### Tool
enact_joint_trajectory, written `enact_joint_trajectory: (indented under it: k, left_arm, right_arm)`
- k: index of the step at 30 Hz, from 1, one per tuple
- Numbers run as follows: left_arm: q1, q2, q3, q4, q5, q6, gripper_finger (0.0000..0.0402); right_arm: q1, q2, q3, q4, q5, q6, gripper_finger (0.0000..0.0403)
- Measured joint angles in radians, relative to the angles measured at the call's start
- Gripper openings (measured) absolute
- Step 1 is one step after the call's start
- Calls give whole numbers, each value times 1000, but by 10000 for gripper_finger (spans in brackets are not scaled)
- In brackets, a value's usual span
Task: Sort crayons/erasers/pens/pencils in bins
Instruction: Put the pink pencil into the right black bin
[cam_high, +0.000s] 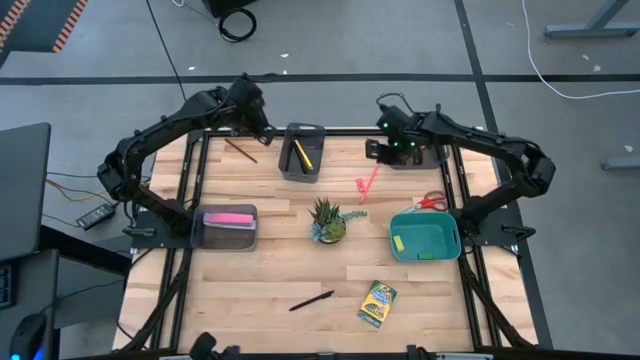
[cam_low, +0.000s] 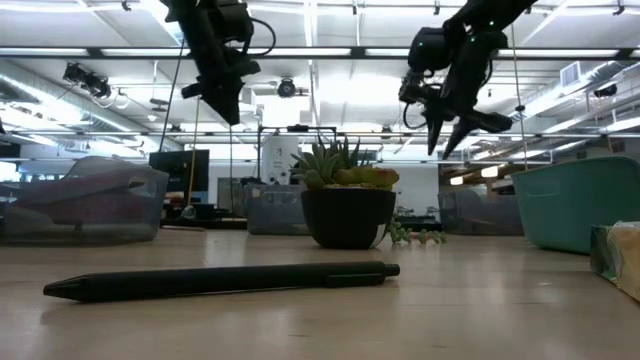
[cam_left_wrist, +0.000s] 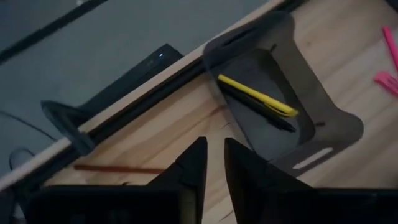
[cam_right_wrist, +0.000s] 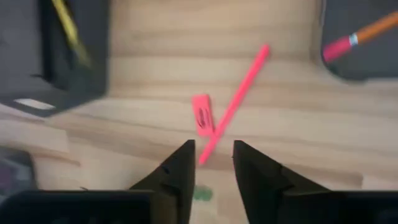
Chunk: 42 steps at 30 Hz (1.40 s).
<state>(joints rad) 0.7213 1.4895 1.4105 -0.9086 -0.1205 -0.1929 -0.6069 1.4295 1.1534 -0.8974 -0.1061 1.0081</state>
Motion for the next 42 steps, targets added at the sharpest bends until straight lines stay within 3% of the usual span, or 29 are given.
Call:
enact_joint_trajectory:
  k: [6, 10, 23, 35, 42]
  left_arm:
    - [18, 0, 0, -8, 1, -68, 95]
    - [18, 0, 0, -20, 1, -128, 113]
    - [-28, 0, 0, -116, -18, -294, 157]
    - [-158, 1, -1, -244, -43, -450, 163]
    - [-195, -2, 39, -273, 28, -451, 163]
  right_arm:
    - [57, 87, 0, -30, 0, 50, 182]
    - [89, 162, 0, -23, -1, 95, 203]
    - [160, 345, 0, 34, 1, 59, 188]
    - [167, 372, 0, 113, 71, 83, 187]
    - [170, 407, 0, 80, 71, 32, 187]
